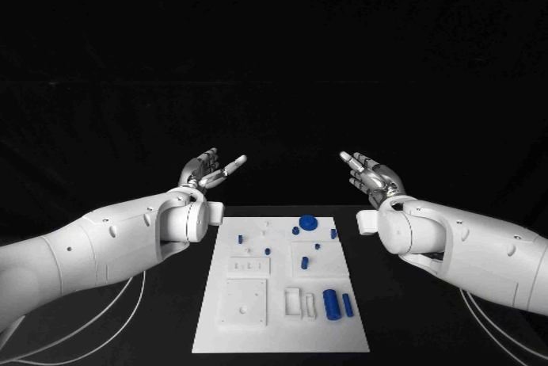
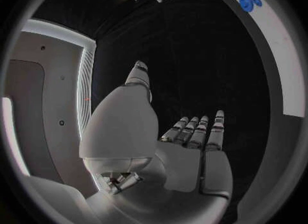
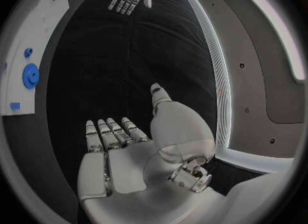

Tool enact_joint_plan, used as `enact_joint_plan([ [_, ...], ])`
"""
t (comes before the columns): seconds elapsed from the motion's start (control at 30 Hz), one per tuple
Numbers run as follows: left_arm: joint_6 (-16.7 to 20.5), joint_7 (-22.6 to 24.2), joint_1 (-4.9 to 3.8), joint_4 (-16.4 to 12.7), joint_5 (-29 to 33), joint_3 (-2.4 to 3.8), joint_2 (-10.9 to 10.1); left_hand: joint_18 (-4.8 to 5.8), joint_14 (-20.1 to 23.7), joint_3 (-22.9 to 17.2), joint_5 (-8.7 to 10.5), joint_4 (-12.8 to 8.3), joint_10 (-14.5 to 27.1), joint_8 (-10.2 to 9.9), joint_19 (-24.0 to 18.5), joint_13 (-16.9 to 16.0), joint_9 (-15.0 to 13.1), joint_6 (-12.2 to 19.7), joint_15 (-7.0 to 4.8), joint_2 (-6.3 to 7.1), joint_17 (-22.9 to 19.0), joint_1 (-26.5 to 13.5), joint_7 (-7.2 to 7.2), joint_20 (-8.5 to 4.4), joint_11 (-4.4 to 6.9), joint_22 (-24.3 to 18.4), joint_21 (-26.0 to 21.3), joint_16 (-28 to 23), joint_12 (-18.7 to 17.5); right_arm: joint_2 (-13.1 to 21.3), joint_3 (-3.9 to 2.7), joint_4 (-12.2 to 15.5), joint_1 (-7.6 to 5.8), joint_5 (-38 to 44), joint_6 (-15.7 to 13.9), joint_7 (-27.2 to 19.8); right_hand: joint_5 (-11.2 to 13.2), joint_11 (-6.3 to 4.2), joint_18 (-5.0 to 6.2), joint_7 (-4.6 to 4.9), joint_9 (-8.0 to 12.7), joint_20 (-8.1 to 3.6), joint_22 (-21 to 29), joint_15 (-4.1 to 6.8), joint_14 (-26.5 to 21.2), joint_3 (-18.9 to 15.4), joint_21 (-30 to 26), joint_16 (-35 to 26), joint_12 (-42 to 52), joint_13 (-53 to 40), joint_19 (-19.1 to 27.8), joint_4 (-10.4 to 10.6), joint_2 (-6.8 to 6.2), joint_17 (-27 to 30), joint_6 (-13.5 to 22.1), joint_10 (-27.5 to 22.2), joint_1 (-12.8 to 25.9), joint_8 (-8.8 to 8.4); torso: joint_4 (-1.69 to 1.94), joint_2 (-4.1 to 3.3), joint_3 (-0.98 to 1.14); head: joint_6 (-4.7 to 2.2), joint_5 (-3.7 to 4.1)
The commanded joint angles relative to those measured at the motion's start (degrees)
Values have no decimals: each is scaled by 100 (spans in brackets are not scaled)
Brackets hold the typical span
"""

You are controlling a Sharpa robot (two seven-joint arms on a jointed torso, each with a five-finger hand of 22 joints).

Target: Assemble the parts on the task board

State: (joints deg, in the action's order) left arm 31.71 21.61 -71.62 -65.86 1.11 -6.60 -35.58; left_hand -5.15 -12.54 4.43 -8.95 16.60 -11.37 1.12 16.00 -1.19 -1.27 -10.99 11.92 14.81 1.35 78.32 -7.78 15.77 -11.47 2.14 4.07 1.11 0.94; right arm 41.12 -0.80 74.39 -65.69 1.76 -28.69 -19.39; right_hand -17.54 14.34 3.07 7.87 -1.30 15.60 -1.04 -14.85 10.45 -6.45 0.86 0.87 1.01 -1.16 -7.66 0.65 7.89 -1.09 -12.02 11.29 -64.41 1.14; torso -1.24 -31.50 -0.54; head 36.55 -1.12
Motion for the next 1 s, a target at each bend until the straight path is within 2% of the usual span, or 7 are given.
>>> enact_joint_plan([
  [0.03, -911, -465, -136, 305, 74, -61, 120, -73, -66, 1, -42, 57, -31, 21, 22, -9, -8, -61, 27, 23, 10, 185, -416, 60, -48, 10, 45, 33, 35, -74, -19, -313, -109, 401, 1452, 745, -152, 88, 81, 575, -13, 81, -13, -82, 83, 141, 33, 40, 28, -12, -53, -378, 12, -17, -129, 103, -391, 32, -2, 0, -2, 0, 0],
  [0.3, -1184, -618, -301, 653, 92, -153, 254, -94, -220, -94, 1, 51, -153, 30, 85, -19, -15, -139, 33, -86, 23, 201, -412, 54, -49, 19, 74, 50, 45, -219, -53, -945, -335, 625, 2494, 1325, -80, 72, 266, 571, -64, 32, -76, -72, 1043, 539, 136, 109, 85, -67, -612, -1038, -213, -78, -894, 1025, -833, 94, -2, 0, -2, 0, 0],
  [0.5, -1184, -618, -301, 653, 92, -153, 254, -188, -1228, -387, 102, -4, -836, 58, 619, -60, -43, -580, 79, -494, 90, 233, -440, -15, -75, 84, 305, 142, 81, -256, -62, -1106, -392, 682, 2759, 1472, -162, -164, 442, 409, -134, -154, -198, 193, 3517, 779, 469, 241, 170, -159, -2165, -1349, -354, -232, -2218, 2859, -980, 158, -2, 0, -2, 0, 0],
  [0.53, -1394, -529, -297, 603, 61, -160, 185, -221, -1672, -442, 130, -74, -1289, 87, 1081, -76, -61, -837, 95, -660, 110, 223, -474, -83, -103, 148, 492, 211, 112, -266, -62, -1217, -352, 1933, 1867, 997, -232, -209, 440, 389, -150, -200, -213, 244, 3979, 788, 527, 264, 188, -180, -2417, -1356, -368, -261, -2497, 3275, -951, 173, 3, -2, -3, 40, -67],
  [0.67, -1452, -442, -297, 546, 42, -163, 133, -166, -3722, -338, 172, -827, -3229, 150, 2603, -157, -127, -2036, -17, -1146, 195, 59, -455, -376, -42, 281, 1107, 322, 186, -275, -62, -1242, -322, 2862, 1779, 789, -360, -447, 345, 247, -247, -483, -271, 513, 4880, 952, 777, 260, 215, -220, -3846, -1475, -392, -281, -4146, 4588, -847, 239, 4, -6, -3, 41, -83],
  [0.8, -1526, -439, -297, 483, -66, -166, 74, -85, -4903, -151, 86, -1409, -4946, 275, 3331, -221, -263, -3940, -346, -1480, 253, 76, -231, -708, 273, 307, 1412, 414, 291, -286, -63, -1234, -303, 3661, 1737, 776, -384, -633, 271, 163, -244, -723, -273, 728, 5434, 1281, 840, 264, 227, -216, -4437, -1656, -389, -305, -4397, 5149, -708, 241, 4, -6, -3, 47, -94],
  [1.0, -1736, -487, -297, 286, -326, -173, -82, 213, -5683, 176, 78, -1744, -5765, 255, 3852, -225, -413, -4884, -627, -1769, 279, 42, 29, -1093, 562, 215, 1482, 282, 252, -310, -63, -1189, -278, 5141, 1683, 1050, -468, -742, 267, 132, -247, -1114, -313, 1076, 6465, 1503, 1042, 338, 231, -216, -5395, -1682, -564, -355, -4453, 5354, -446, 252, 8, 2, -7, 73, -102],
])
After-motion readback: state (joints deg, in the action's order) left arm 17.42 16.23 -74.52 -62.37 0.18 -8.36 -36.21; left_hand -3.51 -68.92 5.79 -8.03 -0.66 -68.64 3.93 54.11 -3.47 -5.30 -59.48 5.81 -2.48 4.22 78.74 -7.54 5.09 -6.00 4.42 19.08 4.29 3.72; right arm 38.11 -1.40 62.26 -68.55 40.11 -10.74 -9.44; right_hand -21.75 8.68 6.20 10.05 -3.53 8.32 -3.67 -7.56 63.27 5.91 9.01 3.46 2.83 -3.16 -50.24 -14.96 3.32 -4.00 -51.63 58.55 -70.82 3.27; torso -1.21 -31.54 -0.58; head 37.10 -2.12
